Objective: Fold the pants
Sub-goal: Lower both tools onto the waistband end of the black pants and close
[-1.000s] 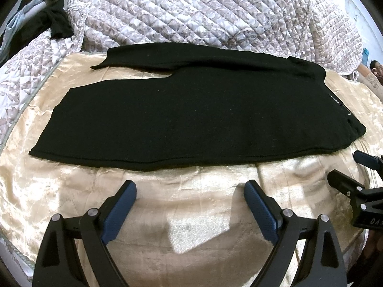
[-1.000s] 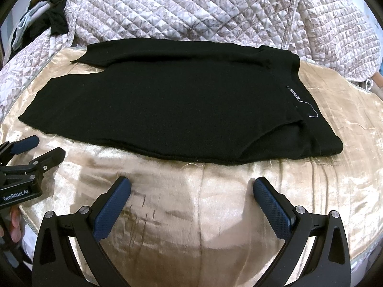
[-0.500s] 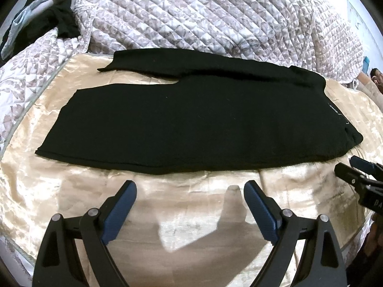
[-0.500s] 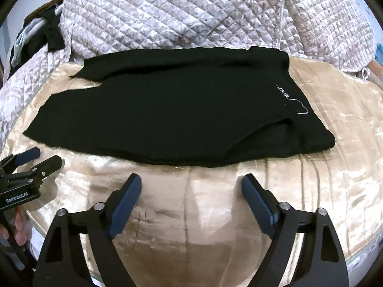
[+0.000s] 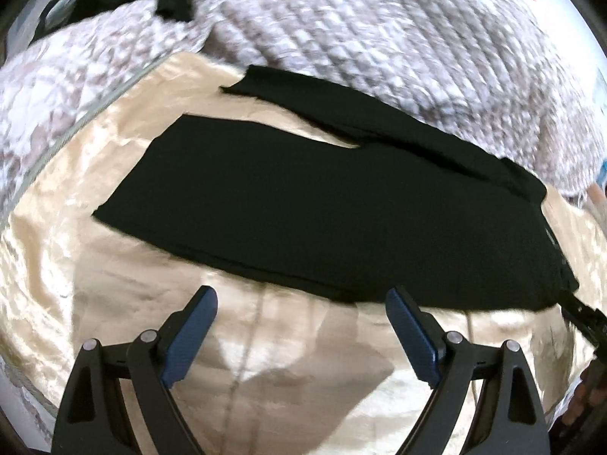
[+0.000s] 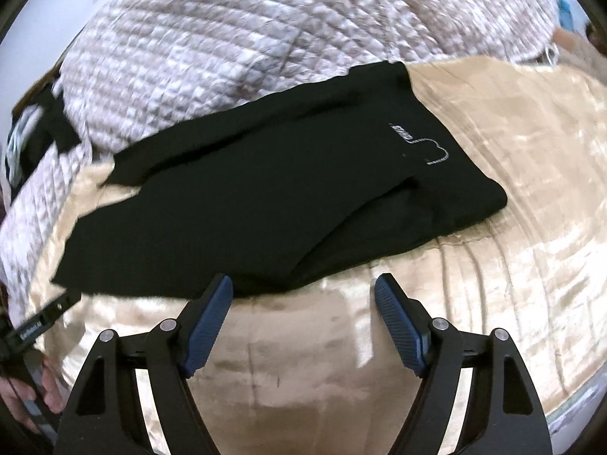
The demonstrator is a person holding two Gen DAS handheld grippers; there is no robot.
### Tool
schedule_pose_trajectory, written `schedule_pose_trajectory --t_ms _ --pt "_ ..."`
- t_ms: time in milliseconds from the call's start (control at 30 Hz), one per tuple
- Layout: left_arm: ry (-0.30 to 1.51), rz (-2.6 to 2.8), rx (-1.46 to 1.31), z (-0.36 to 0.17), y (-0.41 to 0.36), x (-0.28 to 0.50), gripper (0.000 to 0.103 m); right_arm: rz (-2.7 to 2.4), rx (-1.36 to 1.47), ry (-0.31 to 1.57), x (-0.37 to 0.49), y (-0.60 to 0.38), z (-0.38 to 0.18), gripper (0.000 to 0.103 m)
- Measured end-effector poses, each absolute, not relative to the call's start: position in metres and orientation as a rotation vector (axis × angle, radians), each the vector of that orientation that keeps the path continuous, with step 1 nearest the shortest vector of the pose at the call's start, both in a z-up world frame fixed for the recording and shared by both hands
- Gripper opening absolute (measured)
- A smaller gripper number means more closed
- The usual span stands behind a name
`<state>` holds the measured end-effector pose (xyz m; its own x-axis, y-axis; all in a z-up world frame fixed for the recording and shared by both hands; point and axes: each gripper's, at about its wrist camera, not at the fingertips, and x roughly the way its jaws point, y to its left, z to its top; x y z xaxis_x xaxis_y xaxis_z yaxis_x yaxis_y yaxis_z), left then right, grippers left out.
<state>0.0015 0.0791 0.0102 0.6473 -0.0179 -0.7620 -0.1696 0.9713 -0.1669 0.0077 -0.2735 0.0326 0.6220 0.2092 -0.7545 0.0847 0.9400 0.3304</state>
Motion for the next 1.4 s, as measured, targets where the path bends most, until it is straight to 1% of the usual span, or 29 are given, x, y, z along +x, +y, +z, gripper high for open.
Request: schedule_pose_trajectory --t_ms 233,433,500,533,600,633,667,700,733,767,800,833,867,900,967,1067,1233,1400 --pt "0.849 0.078 -0.378 0.007 0.104 0.013 0.091 0.052 0.507 0.873 0.023 -0.297 0.031 0.078" --pt "0.810 0.101 -0.519 0.005 0.131 0.025 0.087 0.018 0.714 0.832 0.031 -0.331 0.026 0.077" --pt "0.797 0.120 -0.536 0.004 0.135 0.030 0.082 0.013 0.746 0.824 0.034 -0.336 0.025 0.074" --pt "0.791 0.131 -0.528 0.005 0.136 0.032 0.080 0.006 0.752 0.822 0.036 -0.338 0.025 0.070" --pt "0.784 0.162 -0.499 0.005 0.137 0.037 0.068 -0.005 0.760 0.811 0.039 -0.340 0.024 0.063" --pt "0.783 0.172 -0.498 0.004 0.139 0.039 0.065 -0.012 0.758 0.807 0.040 -0.342 0.024 0.053" --pt "0.781 0.183 -0.500 0.004 0.142 0.040 0.058 -0.021 0.760 0.801 0.040 -0.343 0.025 0.044" --pt "0.779 0.197 -0.500 0.003 0.144 0.041 0.049 -0.024 0.764 0.795 0.041 -0.345 0.025 0.041" --pt "0.778 0.211 -0.498 0.002 0.147 0.043 0.045 -0.026 0.767 0.793 0.043 -0.347 0.025 0.036" --pt "0.782 0.224 -0.498 0.001 0.149 0.045 0.037 -0.027 0.767 0.791 0.044 -0.348 0.024 0.032" --pt "0.785 0.234 -0.502 0.000 0.152 0.047 0.026 -0.027 0.766 0.796 0.047 -0.349 0.023 0.030" --pt "0.788 0.247 -0.504 -0.001 0.155 0.049 0.020 -0.029 0.772 0.800 0.051 -0.350 0.022 0.024" --pt "0.792 0.260 -0.507 -0.002 0.157 0.049 0.011 -0.038 0.779 0.804 0.054 -0.352 0.020 0.015" --pt "0.792 0.264 -0.520 -0.002 0.160 0.049 0.008 -0.044 0.784 0.806 0.054 -0.354 0.019 0.011" --pt "0.791 0.263 -0.522 -0.001 0.161 0.047 0.005 -0.042 0.795 0.808 0.052 -0.356 0.020 0.006" --pt "0.766 0.250 -0.508 0.010 0.157 0.039 0.004 -0.038 0.793 0.803 0.046 -0.356 0.026 0.003" --pt "0.730 0.199 -0.495 0.031 0.154 0.016 0.004 -0.015 0.825 0.786 0.022 -0.365 0.040 0.002" --pt "0.732 0.167 -0.484 0.039 0.159 -0.001 0.004 0.004 0.815 0.785 0.005 -0.367 0.054 0.002"
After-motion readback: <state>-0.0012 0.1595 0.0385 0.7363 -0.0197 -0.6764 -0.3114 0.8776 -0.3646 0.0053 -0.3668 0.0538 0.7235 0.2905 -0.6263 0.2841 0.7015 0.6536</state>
